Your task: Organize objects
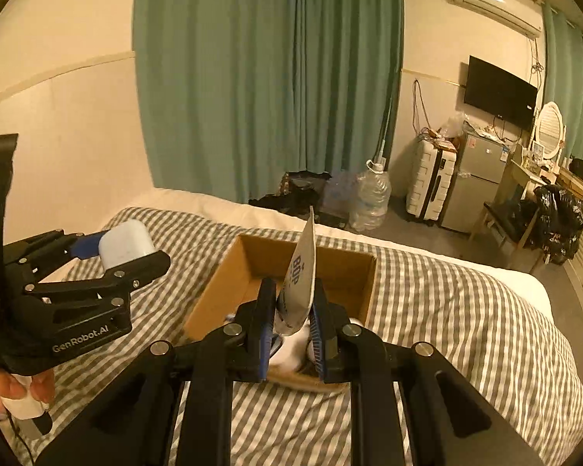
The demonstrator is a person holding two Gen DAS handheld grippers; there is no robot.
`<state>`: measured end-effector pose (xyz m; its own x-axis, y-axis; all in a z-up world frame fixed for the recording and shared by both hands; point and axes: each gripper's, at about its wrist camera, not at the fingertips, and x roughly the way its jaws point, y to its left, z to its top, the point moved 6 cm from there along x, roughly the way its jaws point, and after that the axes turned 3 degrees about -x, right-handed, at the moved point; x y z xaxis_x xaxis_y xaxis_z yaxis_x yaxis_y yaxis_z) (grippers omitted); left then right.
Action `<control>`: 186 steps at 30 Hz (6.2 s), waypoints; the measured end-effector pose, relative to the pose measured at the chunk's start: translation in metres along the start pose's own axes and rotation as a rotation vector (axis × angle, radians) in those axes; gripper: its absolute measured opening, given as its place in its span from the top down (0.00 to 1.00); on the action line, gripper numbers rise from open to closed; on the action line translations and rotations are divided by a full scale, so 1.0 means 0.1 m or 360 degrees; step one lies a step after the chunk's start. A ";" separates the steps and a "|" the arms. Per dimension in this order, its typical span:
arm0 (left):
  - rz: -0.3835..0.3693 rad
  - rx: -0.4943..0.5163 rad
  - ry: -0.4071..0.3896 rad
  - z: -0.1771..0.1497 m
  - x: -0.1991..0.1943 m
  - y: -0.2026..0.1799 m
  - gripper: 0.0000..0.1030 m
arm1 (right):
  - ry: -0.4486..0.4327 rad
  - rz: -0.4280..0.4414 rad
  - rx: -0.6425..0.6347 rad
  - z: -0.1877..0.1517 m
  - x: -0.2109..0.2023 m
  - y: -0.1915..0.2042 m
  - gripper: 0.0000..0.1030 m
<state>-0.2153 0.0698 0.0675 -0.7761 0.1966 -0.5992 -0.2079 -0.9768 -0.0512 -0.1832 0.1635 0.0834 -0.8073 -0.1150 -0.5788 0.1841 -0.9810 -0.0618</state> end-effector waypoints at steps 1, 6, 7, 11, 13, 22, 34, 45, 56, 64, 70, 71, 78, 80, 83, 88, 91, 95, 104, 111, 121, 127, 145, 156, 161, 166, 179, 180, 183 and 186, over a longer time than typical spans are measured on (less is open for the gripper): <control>-0.0006 0.0001 0.0013 0.01 0.12 0.00 0.45 | 0.0019 -0.0007 0.0002 0.01 0.13 -0.04 0.84; -0.0002 0.0019 0.0111 -0.10 0.78 0.01 0.45 | 0.0189 -0.0030 -0.0001 -0.10 0.80 -0.19 0.84; 0.0005 0.0015 0.0124 -0.13 0.87 0.01 0.45 | 0.0223 -0.0026 -0.0002 -0.13 0.91 -0.20 0.84; -0.0028 -0.0011 0.0176 -0.27 1.28 -0.01 0.45 | 0.0322 -0.0012 -0.0009 -0.33 1.34 -0.23 0.84; -0.0029 0.0000 0.0198 -0.34 1.44 -0.03 0.45 | 0.0344 -0.0011 -0.0010 -0.40 1.48 -0.25 0.84; -0.0104 0.0109 0.0196 -0.46 1.66 -0.19 0.40 | 0.0333 0.0021 0.0037 -0.51 1.64 -0.36 0.83; -0.0049 0.0185 0.0033 -0.16 0.81 -0.26 0.10 | 0.0176 -0.0139 0.0163 -0.20 0.98 -0.47 0.40; -0.0018 0.0148 -0.0217 0.24 -0.40 -0.25 0.04 | -0.0029 -0.0215 0.0125 0.28 -0.27 -0.31 0.37; -0.0011 0.0115 -0.0389 0.42 -1.41 -0.16 0.00 | -0.0285 -0.0278 0.0081 0.56 -1.43 -0.05 0.21; -0.0003 0.0083 -0.0446 0.26 -1.81 -0.08 0.00 | -0.0373 -0.0295 0.0046 0.39 -1.90 0.08 0.13; 0.0011 -0.0046 -0.0471 -0.06 -1.87 0.00 0.00 | -0.0472 -0.0276 0.0074 0.10 -1.95 0.16 0.12; 0.0028 -0.0075 -0.0480 -0.13 -1.88 0.02 0.00 | -0.0481 -0.0255 0.0104 0.01 -1.92 0.18 0.12; 0.0082 -0.0178 -0.0539 -0.60 -1.91 0.14 0.00 | -0.0428 -0.0157 0.0243 -0.57 -1.58 0.23 0.12; 0.0107 -0.0182 -0.0554 -0.75 -1.84 0.18 0.00 | -0.0400 -0.0179 0.0257 -0.73 -1.47 0.22 0.12; 0.0112 -0.0139 -0.0538 -0.98 -1.63 0.18 0.00 | -0.0415 -0.0168 0.0291 -0.96 -1.38 0.23 0.12; 0.0084 -0.0136 -0.0435 -1.35 -1.30 0.18 0.00 | -0.0433 -0.0201 0.0273 -1.28 -1.25 0.28 0.12; 0.0136 -0.0107 -0.0360 -1.54 -1.15 0.15 0.00 | -0.0442 -0.0204 0.0239 -1.42 -1.16 0.32 0.12; 0.0142 -0.0121 -0.0311 -1.65 -1.10 0.16 0.00 | -0.0401 -0.0236 0.0187 -1.54 -1.05 0.38 0.12; 0.0165 -0.0087 -0.0380 -1.66 -1.21 0.13 0.00 | -0.0377 -0.0248 0.0195 -1.61 -1.03 0.40 0.12; 0.0177 -0.0053 -0.0344 -1.70 -1.14 0.10 0.00 | -0.0374 -0.0258 0.0194 -1.62 -1.04 0.42 0.12; 0.0205 -0.0035 -0.0318 -1.71 -1.11 0.08 0.00 | -0.0363 -0.0261 0.0172 -1.63 -1.02 0.46 0.12; 0.0207 -0.0011 -0.0319 -1.72 -1.10 0.06 0.00 | -0.0340 -0.0268 0.0166 -1.65 -0.98 0.45 0.12; 0.0190 -0.0007 -0.0298 -1.76 -1.07 0.02 0.00 | -0.0318 -0.0285 0.0182 -1.68 -0.98 0.41 0.12; 0.0205 0.0009 -0.0279 -1.80 -1.05 0.00 0.00 | -0.0314 -0.0284 0.0178 -1.68 -0.99 0.41 0.12; 0.0221 0.0001 -0.0284 -1.80 -1.05 0.02 0.00 | -0.0303 -0.0283 0.0174 -1.69 -0.96 0.42 0.12; 0.0215 -0.0018 -0.0280 -1.79 -1.04 0.04 0.00 | -0.0299 -0.0280 0.0172 -1.68 -0.96 0.43 0.12; 0.0225 0.0005 -0.0273 -1.80 -1.04 0.03 0.00 | -0.0293 -0.0276 0.0176 -1.70 -0.92 0.42 0.12; 0.0223 0.0006 -0.0274 -1.80 -1.04 0.03 0.00 | -0.0291 -0.0276 0.0175 -1.70 -0.92 0.43 0.12; 0.0223 0.0007 -0.0273 -1.80 -1.03 0.03 0.00 | -0.0291 -0.0276 0.0170 -1.70 -0.92 0.43 0.12; 0.0227 0.0005 -0.0267 -1.81 -1.03 0.03 0.00 | -0.0289 -0.0276 0.0171 -1.71 -0.91 0.43 0.12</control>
<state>-0.0280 0.0316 -0.0155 -0.8859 0.0682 -0.4587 -0.0908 -0.9955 0.0273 -0.0060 0.1584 -0.0051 -0.9108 0.0397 -0.4110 -0.0185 -0.9983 -0.0553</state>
